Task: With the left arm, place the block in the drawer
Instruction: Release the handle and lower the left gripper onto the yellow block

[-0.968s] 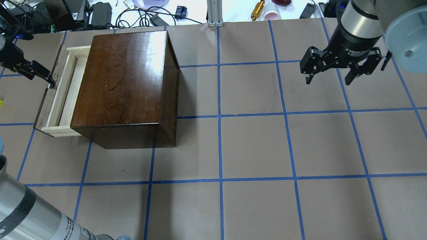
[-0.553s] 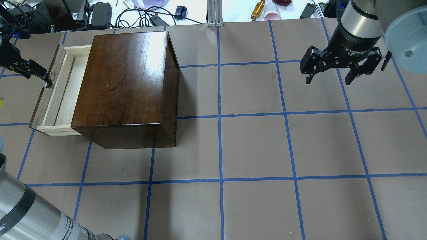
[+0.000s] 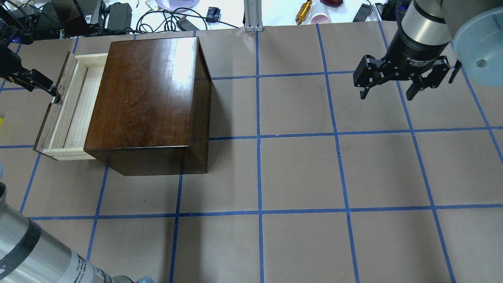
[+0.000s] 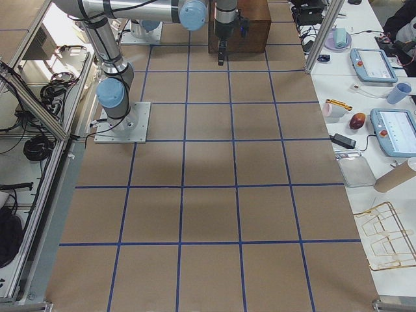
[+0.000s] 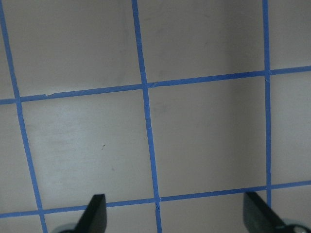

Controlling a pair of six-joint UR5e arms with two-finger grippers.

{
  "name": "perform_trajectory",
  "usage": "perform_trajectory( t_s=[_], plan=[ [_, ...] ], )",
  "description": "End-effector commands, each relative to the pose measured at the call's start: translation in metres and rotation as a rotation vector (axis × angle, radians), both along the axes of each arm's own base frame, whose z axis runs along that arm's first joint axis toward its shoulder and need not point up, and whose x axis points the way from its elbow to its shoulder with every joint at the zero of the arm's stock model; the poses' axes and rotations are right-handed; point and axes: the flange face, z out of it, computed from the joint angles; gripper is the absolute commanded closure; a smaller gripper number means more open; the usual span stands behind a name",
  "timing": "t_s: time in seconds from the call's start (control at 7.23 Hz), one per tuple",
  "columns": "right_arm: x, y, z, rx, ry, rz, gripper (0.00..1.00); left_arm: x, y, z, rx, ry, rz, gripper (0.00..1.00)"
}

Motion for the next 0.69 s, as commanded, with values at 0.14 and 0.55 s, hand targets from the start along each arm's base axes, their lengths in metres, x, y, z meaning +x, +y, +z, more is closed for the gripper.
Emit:
perform_trajectory(
  t_s=[0.14, 0.55],
  plan=[
    [0.0, 0.0, 0.0, 0.0, 0.0, 0.0, 0.0, 0.007, 0.0, 0.036, -0.043, -0.03, 0.031, 0.0],
    [0.0, 0.0, 0.0, 0.0, 0.0, 0.0, 0.0, 0.083, 0.011, 0.04, -0.079, -0.055, 0.118, 0.0]
  ],
)
